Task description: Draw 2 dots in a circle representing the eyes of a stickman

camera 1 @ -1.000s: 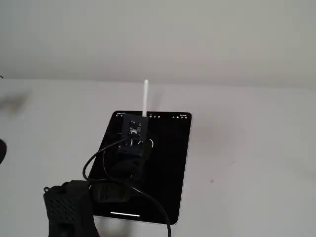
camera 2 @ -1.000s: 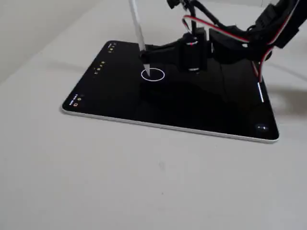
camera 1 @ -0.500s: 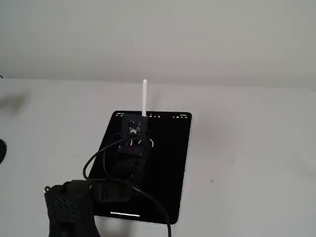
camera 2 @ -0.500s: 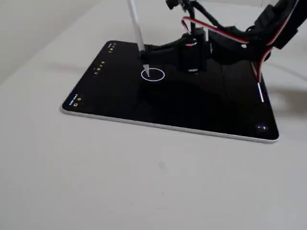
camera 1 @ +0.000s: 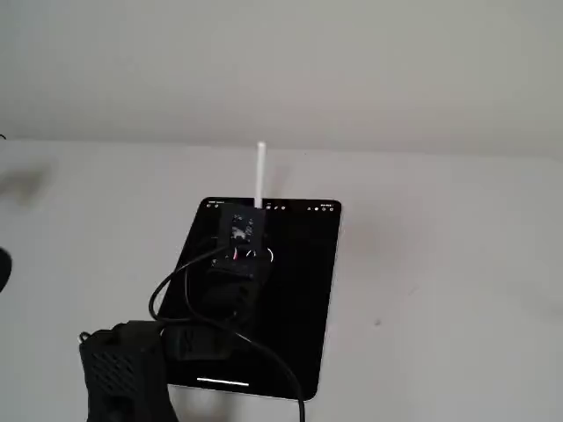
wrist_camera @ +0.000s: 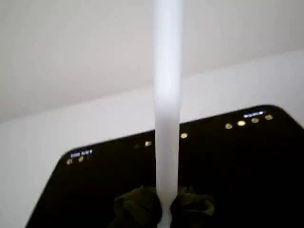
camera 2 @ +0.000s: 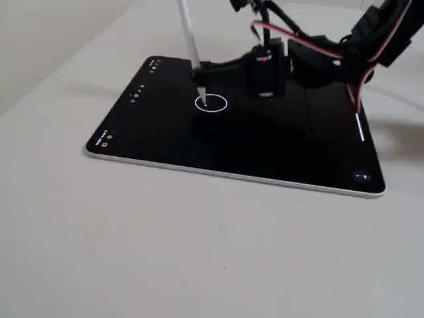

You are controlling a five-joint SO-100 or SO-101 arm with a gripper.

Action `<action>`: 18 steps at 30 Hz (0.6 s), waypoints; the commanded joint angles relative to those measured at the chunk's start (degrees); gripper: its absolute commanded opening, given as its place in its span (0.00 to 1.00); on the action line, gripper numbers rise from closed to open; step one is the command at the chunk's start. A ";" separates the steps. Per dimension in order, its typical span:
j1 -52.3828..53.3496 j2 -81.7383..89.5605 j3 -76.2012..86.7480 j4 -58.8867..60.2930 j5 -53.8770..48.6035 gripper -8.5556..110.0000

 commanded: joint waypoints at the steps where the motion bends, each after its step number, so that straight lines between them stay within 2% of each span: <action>1: 2.90 12.13 -0.79 2.37 7.12 0.07; 11: 3.78 14.15 -0.09 7.03 4.13 0.07; 18: 2.55 12.74 1.58 6.06 2.20 0.07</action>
